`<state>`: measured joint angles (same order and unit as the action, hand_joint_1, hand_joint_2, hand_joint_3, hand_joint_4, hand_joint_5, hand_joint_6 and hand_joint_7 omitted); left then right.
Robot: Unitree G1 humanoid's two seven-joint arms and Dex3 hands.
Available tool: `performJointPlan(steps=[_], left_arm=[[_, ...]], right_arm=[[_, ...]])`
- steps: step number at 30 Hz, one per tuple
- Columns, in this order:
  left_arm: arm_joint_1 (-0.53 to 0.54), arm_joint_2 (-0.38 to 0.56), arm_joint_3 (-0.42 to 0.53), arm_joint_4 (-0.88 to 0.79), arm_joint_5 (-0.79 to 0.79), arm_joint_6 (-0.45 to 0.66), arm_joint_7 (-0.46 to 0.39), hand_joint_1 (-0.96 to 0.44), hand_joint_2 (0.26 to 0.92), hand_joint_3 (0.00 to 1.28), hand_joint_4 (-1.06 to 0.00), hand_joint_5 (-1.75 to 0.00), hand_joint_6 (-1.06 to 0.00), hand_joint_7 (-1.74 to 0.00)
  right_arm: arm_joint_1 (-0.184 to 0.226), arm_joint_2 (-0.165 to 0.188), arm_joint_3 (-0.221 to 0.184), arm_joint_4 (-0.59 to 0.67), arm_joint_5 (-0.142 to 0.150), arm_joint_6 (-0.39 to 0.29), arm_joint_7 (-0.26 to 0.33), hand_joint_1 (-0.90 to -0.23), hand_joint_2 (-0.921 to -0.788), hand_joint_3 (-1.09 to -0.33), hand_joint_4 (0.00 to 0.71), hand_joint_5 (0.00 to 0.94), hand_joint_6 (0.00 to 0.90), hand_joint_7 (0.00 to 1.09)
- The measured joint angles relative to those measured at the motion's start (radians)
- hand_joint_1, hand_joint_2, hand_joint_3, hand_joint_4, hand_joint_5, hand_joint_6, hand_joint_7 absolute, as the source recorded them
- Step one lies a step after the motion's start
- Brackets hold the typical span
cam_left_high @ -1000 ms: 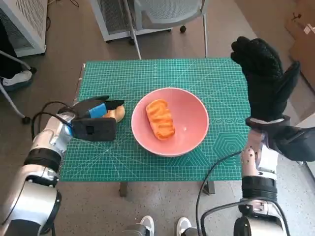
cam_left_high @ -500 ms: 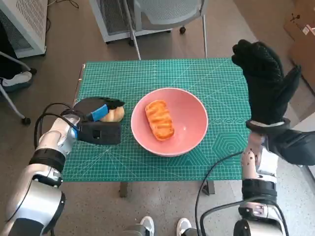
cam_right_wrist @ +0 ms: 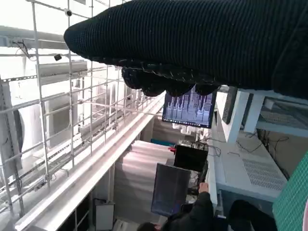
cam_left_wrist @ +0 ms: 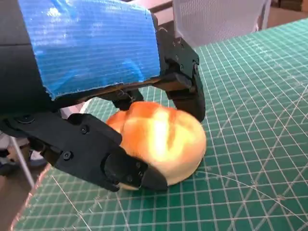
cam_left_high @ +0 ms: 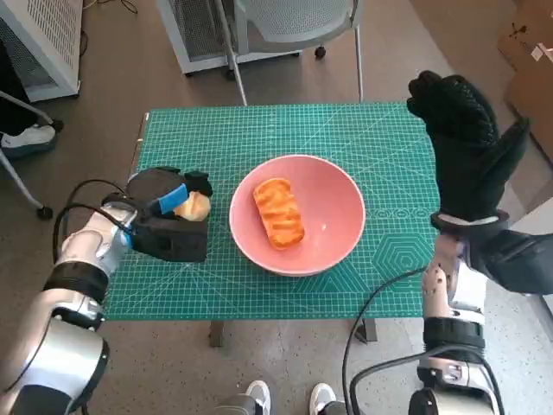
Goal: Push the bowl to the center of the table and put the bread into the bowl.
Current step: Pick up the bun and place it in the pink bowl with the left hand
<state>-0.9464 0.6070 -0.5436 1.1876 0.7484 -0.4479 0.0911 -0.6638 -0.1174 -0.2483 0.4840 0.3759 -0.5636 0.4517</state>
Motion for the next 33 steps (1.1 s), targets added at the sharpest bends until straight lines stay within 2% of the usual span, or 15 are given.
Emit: performJointPlan(steps=[6,12,18,22,28,33], left_arm=[[-0.008,0.055,0.058,-0.152,-0.012,-0.057,0.034,0.0,0.92,0.06,-0.68,-1.05,-0.67,-1.23],[-0.006,0.082,0.135,-0.366,-0.045,-0.058,0.031,0.0,0.92,0.02,-0.72,-1.05,-0.7,-1.17],[0.015,0.08,0.195,-0.599,-0.066,-0.029,0.01,0.0,0.916,0.01,-0.73,-1.04,-0.74,-1.11],[0.047,0.045,0.22,-0.743,-0.097,-0.024,-0.009,0.0,0.917,0.01,-0.73,-1.04,-0.75,-1.11],[0.072,-0.043,0.195,-0.778,-0.116,-0.087,-0.023,0.0,0.92,0.04,-0.68,-1.11,-0.7,-1.15],[0.075,-0.086,0.121,-0.718,-0.079,-0.154,-0.069,0.0,0.92,0.05,-0.67,-1.13,-0.69,-1.14]], right_arm=[[0.0,-0.001,0.0,-0.002,0.0,0.007,0.0,-0.575,-0.921,-0.637,0.41,0.001,0.437,0.01],[-0.003,-0.001,0.0,-0.002,0.0,0.01,0.0,-0.577,-0.921,-0.636,0.413,0.002,0.443,0.01],[-0.004,-0.001,0.0,-0.002,0.001,0.01,0.0,-0.577,-0.921,-0.635,0.418,0.003,0.447,0.01],[-0.005,-0.002,0.001,0.002,0.001,0.012,0.001,-0.575,-0.921,-0.636,0.423,0.005,0.452,0.01],[-0.007,-0.001,0.009,0.004,0.001,0.018,0.002,-0.571,-0.921,-0.638,0.424,0.004,0.452,0.01],[-0.007,-0.002,0.012,0.002,0.002,0.019,0.006,-0.57,-0.921,-0.638,0.425,0.005,0.452,0.01]])
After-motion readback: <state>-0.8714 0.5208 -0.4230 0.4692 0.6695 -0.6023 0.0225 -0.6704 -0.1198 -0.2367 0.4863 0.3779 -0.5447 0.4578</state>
